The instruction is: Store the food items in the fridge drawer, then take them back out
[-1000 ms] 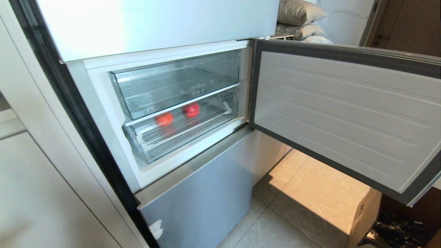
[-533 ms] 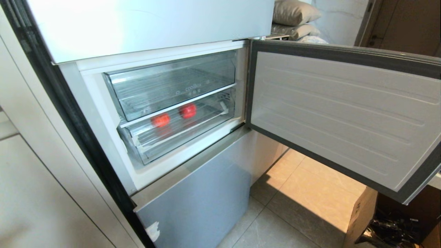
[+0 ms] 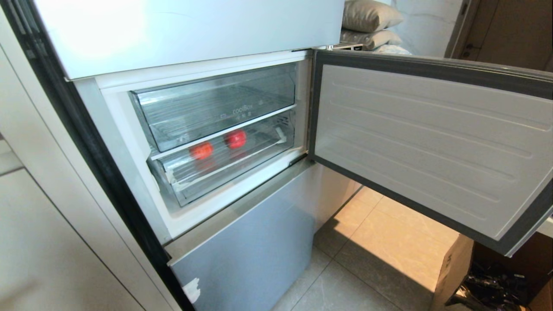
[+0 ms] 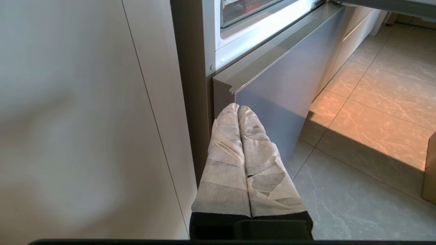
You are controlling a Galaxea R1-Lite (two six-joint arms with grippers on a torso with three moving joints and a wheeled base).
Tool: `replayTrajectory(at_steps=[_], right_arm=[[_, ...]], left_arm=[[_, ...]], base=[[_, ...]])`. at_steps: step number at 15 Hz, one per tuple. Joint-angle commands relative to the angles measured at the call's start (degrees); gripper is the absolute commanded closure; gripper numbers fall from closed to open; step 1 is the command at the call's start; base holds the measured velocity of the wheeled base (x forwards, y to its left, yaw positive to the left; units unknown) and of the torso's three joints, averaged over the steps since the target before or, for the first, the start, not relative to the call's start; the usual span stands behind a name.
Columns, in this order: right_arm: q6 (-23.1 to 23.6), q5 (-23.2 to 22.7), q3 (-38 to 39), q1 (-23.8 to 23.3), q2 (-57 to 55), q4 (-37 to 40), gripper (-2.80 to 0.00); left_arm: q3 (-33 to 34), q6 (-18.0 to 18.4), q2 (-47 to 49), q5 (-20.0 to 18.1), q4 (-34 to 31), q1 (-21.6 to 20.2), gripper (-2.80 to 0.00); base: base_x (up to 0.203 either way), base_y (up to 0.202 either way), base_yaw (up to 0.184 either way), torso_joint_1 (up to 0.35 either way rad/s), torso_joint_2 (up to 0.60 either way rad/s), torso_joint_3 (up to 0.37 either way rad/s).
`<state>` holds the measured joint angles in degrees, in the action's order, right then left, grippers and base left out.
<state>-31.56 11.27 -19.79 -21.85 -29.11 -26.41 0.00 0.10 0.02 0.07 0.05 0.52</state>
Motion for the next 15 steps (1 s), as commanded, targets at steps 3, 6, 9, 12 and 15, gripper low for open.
replayTrajectory(at_steps=[3, 6, 9, 12, 15], right_arm=[[-7.1, -13.7, -1.0, -18.9, -18.9, -8.4, 0.00], [-12.5, -20.1, -3.5, -22.9, -33.1, -14.8, 0.00], [-17.0, -22.6, -10.9, -25.3, -45.4, -19.4, 0.00], [-20.9, -31.1, -17.3, -28.1, -51.5, -20.5, 0.00], [-21.2, -34.1, -21.7, -28.6, -55.8, -18.1, 0.00]], left_arm=[[0.0, 0.0, 0.1, 0.0, 0.0, 0.0, 0.00], [0.0, 0.0, 0.1, 0.0, 0.0, 0.0, 0.00], [0.0, 0.0, 0.0, 0.0, 0.0, 0.0, 0.00], [0.0, 0.0, 0.0, 0.0, 0.0, 0.0, 0.00], [0.0, 0.0, 0.0, 0.0, 0.0, 0.0, 0.00]], base=[[0.000, 0.000, 0.000, 0.000, 0.00, 0.000], [0.000, 0.000, 0.000, 0.000, 0.00, 0.000], [0.000, 0.000, 0.000, 0.000, 0.00, 0.000], [0.000, 0.000, 0.000, 0.000, 0.00, 0.000], [0.000, 0.000, 0.000, 0.000, 0.00, 0.000]])
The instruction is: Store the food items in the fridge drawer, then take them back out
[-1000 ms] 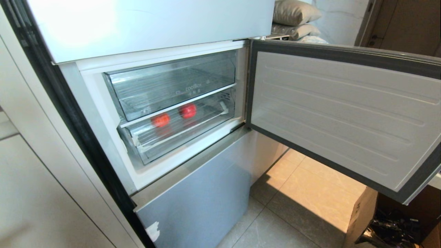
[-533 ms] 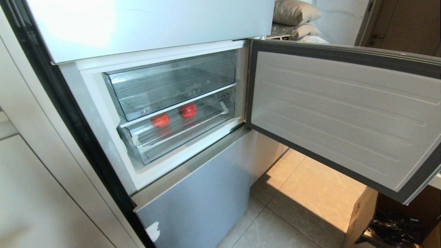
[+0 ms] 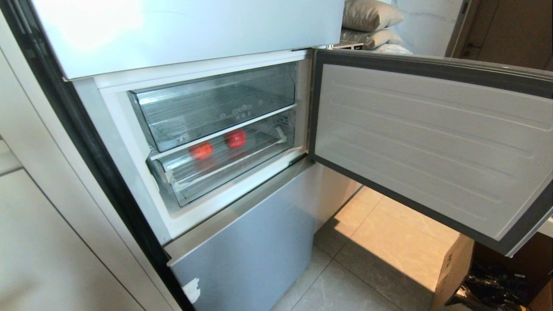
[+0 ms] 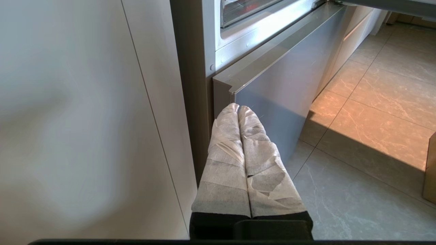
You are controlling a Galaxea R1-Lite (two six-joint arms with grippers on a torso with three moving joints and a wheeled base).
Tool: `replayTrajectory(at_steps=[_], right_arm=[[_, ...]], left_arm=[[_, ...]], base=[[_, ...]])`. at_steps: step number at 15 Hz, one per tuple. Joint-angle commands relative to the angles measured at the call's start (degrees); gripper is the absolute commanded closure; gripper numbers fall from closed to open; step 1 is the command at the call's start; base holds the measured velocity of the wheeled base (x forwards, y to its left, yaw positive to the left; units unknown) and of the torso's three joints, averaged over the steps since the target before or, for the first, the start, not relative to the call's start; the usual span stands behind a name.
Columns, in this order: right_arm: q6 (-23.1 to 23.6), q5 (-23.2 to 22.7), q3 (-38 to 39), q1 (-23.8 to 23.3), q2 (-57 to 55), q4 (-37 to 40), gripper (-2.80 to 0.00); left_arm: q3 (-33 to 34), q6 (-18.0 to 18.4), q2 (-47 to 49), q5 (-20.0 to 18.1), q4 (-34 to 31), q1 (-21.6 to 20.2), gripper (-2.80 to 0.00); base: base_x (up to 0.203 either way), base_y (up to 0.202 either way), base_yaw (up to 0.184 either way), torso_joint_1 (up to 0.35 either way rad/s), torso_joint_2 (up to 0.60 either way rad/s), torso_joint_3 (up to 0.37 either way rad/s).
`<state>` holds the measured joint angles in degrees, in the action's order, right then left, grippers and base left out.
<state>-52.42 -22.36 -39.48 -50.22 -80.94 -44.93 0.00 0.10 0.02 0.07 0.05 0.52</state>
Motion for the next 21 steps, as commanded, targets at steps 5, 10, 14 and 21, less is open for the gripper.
replayTrajectory(at_steps=[5, 10, 14, 21], right_arm=[[-4.8, -14.7, -11.7, -0.2, -8.9, 9.4, 0.00], [-8.7, -31.2, -11.6, -0.2, -5.5, 15.9, 0.00], [-8.7, -36.5, -7.2, -0.1, 0.3, 19.2, 0.00], [-15.5, -31.3, -11.3, 0.2, 11.9, 11.2, 0.00]], left_arm=[[0.0, 0.0, 0.0, 0.0, 0.0, 0.0, 0.00], [0.0, 0.0, 0.0, 0.0, 0.0, 0.0, 0.00], [0.0, 0.0, 0.0, 0.0, 0.0, 0.0, 0.00], [0.0, 0.0, 0.1, 0.0, 0.0, 0.0, 0.00]], base=[[0.000, 0.000, 0.000, 0.000, 0.00, 0.000], [0.000, 0.000, 0.000, 0.000, 0.00, 0.000], [0.000, 0.000, 0.000, 0.000, 0.00, 0.000], [0.000, 0.000, 0.000, 0.000, 0.00, 0.000]])
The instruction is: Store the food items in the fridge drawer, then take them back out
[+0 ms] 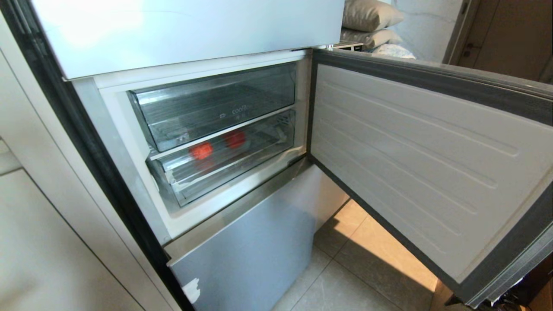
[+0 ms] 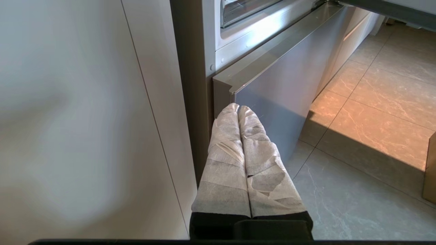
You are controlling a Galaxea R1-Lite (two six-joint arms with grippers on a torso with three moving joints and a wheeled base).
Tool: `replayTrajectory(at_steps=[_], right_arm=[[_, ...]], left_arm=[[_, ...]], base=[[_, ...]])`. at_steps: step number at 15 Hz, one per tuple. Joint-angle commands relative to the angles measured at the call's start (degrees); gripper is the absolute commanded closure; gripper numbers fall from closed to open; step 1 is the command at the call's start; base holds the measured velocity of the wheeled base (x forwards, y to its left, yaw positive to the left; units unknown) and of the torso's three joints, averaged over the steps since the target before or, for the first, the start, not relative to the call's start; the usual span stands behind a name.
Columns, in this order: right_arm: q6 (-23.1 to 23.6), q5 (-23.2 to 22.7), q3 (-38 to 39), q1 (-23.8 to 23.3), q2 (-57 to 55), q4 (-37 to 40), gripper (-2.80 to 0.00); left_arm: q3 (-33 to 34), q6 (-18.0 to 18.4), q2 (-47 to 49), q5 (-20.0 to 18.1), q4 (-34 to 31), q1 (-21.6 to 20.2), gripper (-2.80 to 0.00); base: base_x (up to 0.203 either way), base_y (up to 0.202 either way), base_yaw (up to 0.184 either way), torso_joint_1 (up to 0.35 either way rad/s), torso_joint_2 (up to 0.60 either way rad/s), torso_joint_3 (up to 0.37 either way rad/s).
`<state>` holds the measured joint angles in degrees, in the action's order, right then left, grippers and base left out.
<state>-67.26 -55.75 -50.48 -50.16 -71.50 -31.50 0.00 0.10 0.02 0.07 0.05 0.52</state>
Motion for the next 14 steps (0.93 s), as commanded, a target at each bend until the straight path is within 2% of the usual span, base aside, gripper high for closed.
replayTrajectory(at_steps=[1, 2, 3, 5, 7, 9, 11, 12, 14], right_arm=[[0.0, 7.8, 0.3, 0.6, 2.4, -3.5, 0.00], [2.4, 15.6, 0.9, 2.3, 2.2, -3.7, 0.00], [7.4, 25.3, 1.6, 6.4, 1.8, -3.0, 0.00], [17.5, 42.7, 3.8, 19.4, 1.1, -1.3, 0.00], [23.5, 53.4, 7.1, 33.9, 0.8, -1.4, 0.00], [27.9, 59.1, 9.9, 44.9, 0.5, -1.4, 0.00], [30.9, 63.3, 10.7, 53.6, -0.4, -1.1, 0.00], [32.5, 64.9, 10.7, 57.7, -1.4, -1.0, 0.00], [36.0, 66.1, 9.9, 62.8, -5.2, -1.1, 0.00]], left_arm=[[0.0, 0.0, 0.0, 0.0, 0.0, 0.0, 0.00], [0.0, 0.0, 0.0, 0.0, 0.0, 0.0, 0.00], [0.0, 0.0, 0.0, 0.0, 0.0, 0.0, 0.00], [0.0, 0.0, 0.0, 0.0, 0.0, 0.0, 0.00], [0.0, 0.0, 0.0, 0.0, 0.0, 0.0, 0.00], [0.0, 0.0, 0.0, 0.0, 0.0, 0.0, 0.00], [0.0, 0.0, 0.0, 0.0, 0.0, 0.0, 0.00], [0.0, 0.0, 0.0, 0.0, 0.0, 0.0, 0.00], [0.0, 0.0, 0.0, 0.0, 0.0, 0.0, 0.00]], base=[[0.000, 0.000, 0.000, 0.000, 0.00, 0.000], [0.000, 0.000, 0.000, 0.000, 0.00, 0.000], [0.000, 0.000, 0.000, 0.000, 0.00, 0.000], [0.000, 0.000, 0.000, 0.000, 0.00, 0.000], [0.000, 0.000, 0.000, 0.000, 0.00, 0.000], [0.000, 0.000, 0.000, 0.000, 0.00, 0.000], [0.000, 0.000, 0.000, 0.000, 0.00, 0.000], [0.000, 0.000, 0.000, 0.000, 0.00, 0.000], [0.000, 0.000, 0.000, 0.000, 0.00, 0.000]])
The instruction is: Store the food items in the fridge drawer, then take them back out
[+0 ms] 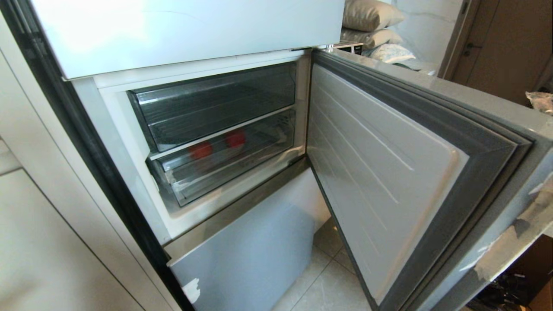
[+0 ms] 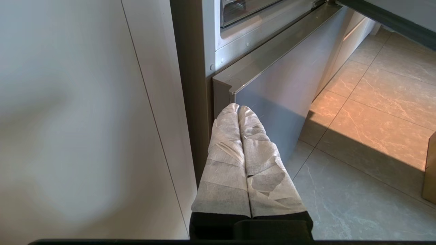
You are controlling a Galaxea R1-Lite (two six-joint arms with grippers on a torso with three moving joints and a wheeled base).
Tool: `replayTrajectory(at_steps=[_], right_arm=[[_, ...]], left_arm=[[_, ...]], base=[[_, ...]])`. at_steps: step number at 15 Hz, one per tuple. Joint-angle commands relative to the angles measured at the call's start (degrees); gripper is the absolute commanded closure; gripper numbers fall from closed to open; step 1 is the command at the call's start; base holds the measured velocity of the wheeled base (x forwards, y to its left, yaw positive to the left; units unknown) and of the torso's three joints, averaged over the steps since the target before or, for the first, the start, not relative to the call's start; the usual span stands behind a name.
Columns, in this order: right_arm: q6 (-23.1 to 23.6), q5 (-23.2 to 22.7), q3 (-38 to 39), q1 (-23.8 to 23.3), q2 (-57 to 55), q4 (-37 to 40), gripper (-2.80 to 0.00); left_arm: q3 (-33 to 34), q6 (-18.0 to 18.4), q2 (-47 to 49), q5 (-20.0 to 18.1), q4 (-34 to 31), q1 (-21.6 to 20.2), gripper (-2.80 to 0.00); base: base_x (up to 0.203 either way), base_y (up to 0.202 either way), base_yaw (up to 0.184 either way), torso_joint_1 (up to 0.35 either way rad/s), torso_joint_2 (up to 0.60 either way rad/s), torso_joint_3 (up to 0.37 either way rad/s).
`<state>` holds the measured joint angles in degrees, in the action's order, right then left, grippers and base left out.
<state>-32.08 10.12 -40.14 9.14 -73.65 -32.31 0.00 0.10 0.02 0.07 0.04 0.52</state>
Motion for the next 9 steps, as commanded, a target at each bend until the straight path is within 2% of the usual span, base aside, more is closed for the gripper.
replayTrajectory(at_steps=[1, 7, 9], right_arm=[[2.5, 0.4, -1.6, 5.4, -5.4, -0.4, 0.00], [6.1, 0.0, -10.3, 14.4, -17.9, -1.5, 0.00], [7.0, -2.4, -13.7, 15.9, -22.4, -3.5, 0.00]], left_arm=[[0.0, 0.0, 0.0, 0.0, 0.0, 0.0, 0.00], [0.0, 0.0, 0.0, 0.0, 0.0, 0.0, 0.00], [0.0, 0.0, 0.0, 0.0, 0.0, 0.0, 0.00]], base=[[0.000, 0.000, 0.000, 0.000, 0.00, 0.000], [0.000, 0.000, 0.000, 0.000, 0.00, 0.000], [0.000, 0.000, 0.000, 0.000, 0.00, 0.000]])
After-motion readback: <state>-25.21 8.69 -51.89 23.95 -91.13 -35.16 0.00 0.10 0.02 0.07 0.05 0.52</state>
